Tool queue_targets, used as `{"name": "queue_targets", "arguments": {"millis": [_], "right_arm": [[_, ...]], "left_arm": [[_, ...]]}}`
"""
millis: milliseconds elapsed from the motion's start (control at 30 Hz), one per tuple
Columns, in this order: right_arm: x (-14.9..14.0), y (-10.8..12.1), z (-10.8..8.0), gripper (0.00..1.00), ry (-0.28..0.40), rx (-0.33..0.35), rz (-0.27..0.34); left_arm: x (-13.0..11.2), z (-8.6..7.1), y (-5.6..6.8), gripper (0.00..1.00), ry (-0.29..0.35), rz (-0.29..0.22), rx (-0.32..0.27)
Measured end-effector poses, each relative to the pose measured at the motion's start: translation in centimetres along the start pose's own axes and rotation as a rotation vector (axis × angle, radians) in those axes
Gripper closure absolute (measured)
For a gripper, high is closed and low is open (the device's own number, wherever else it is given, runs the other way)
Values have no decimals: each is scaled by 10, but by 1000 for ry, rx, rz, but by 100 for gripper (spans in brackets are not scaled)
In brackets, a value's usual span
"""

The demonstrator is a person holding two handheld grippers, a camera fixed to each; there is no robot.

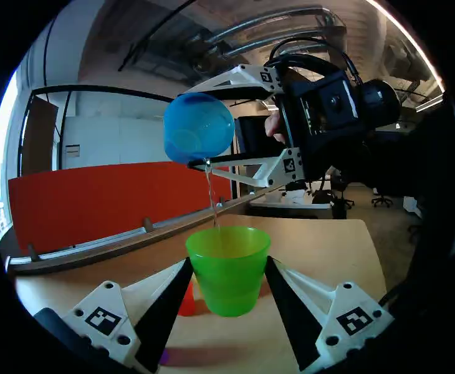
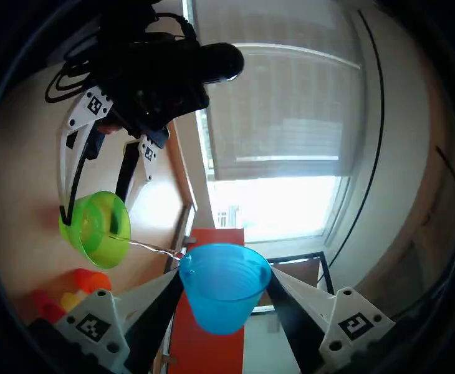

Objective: Pour water

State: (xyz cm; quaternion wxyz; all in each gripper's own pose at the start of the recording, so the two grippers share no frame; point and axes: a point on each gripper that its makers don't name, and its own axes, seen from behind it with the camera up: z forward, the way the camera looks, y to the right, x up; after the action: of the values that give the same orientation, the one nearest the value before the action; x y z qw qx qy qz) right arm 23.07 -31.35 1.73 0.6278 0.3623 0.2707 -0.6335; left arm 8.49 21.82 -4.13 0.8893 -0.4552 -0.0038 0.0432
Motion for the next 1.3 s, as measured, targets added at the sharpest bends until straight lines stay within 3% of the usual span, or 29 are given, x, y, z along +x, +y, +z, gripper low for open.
{"name": "queue_targets", "arguments": {"millis": [1300], "right_arm": [[17, -6, -8, 8, 7, 3, -96]], "left_arm": [[1, 0, -1, 17, 10, -3, 4]]}}
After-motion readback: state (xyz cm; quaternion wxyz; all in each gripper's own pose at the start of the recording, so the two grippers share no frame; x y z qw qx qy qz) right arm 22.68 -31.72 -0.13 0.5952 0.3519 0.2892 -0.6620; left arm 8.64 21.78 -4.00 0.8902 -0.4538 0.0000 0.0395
